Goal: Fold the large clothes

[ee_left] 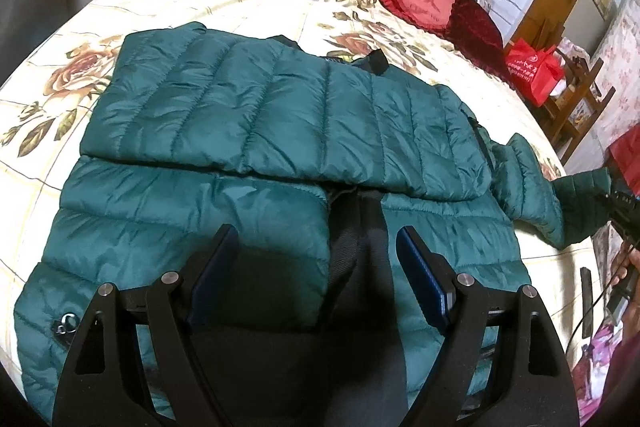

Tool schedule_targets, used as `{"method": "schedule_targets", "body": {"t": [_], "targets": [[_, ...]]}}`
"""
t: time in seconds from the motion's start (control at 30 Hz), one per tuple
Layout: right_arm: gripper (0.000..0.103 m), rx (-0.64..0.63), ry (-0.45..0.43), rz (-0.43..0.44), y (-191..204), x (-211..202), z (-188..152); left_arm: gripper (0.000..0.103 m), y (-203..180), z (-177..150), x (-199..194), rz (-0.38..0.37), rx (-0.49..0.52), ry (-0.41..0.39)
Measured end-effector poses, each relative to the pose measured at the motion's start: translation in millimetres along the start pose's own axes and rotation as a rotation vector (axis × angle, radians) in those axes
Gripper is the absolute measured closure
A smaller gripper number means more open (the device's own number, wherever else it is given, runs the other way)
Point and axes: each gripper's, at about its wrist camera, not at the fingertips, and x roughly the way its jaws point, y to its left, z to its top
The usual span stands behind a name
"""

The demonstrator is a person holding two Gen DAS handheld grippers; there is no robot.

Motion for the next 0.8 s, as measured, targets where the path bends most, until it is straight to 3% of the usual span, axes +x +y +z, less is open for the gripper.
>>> {"method": "schedule_targets", "body": {"t": [0.8], "targets": [[0.096,-0.208,0.077,0.215,176,0,-35,0.022,48,1,-38,0.026,-0.047,-0.050]]}}
